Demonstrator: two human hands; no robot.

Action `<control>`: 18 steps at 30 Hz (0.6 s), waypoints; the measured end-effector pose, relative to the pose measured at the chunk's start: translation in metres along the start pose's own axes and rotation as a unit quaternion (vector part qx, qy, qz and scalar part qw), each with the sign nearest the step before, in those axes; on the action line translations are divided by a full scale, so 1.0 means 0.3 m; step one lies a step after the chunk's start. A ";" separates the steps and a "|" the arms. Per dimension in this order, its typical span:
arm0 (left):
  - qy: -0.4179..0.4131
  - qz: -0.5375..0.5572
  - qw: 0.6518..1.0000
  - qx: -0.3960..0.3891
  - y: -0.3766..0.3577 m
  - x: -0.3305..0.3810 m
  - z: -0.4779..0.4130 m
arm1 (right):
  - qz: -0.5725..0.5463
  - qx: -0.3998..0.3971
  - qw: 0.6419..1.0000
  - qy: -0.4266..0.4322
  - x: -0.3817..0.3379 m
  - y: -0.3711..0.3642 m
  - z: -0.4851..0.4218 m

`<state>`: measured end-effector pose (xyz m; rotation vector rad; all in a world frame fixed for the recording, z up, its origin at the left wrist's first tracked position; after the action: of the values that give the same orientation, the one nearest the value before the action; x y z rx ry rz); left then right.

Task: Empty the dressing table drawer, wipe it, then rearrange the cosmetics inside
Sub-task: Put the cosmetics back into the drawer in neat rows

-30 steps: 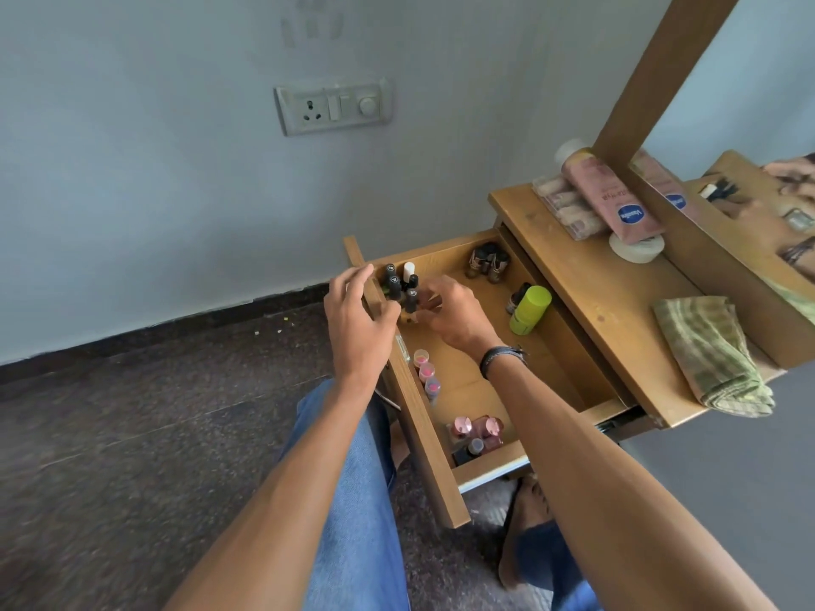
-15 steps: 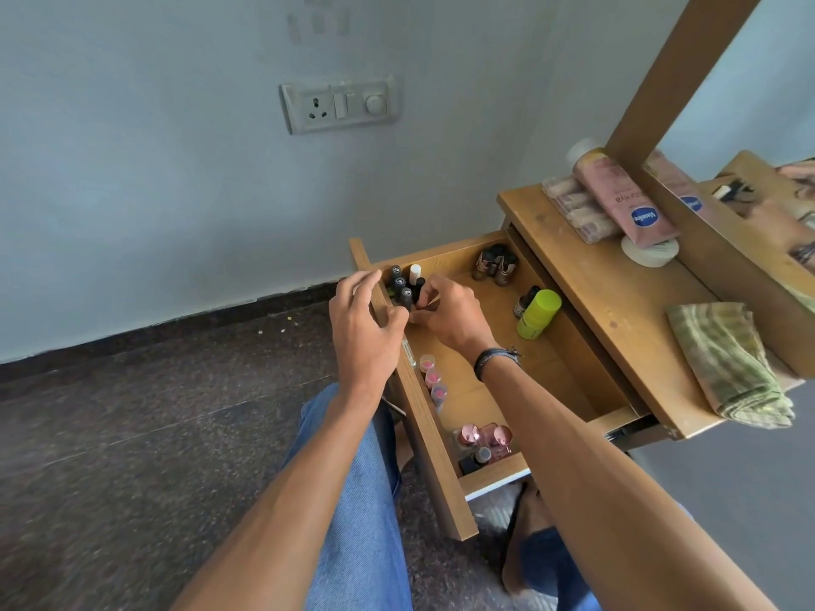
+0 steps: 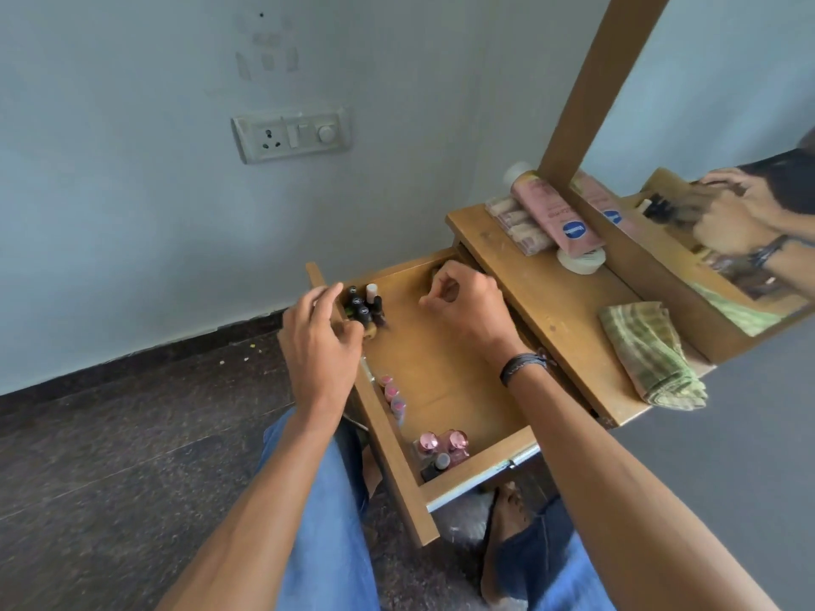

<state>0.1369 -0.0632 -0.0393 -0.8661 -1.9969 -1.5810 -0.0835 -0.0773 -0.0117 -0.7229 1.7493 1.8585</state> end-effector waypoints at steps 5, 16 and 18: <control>-0.046 0.052 0.997 -0.021 0.006 0.143 -0.027 | 0.020 0.196 0.980 -0.036 0.086 0.301 0.104; -0.092 0.086 0.963 -0.238 -0.221 0.516 -0.183 | 0.220 0.188 0.945 -0.151 0.276 0.401 0.115; -0.094 0.082 0.961 -0.247 -0.250 0.542 -0.188 | 0.254 0.207 0.932 -0.154 0.275 0.414 0.095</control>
<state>-0.0328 -0.0967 0.0339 -1.3772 -1.6080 -1.9937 -0.2290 -0.0577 0.0265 0.1967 2.1357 1.6812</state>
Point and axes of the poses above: each hand's wrist, its own z-axis away from the middle knuckle, its own y-axis out of the back of the hand, x = y × z, the point moved 5 cm from there along -z, towards the middle knuckle, and after that the axes turned 15 degrees about -x, right-handed, at the moved point
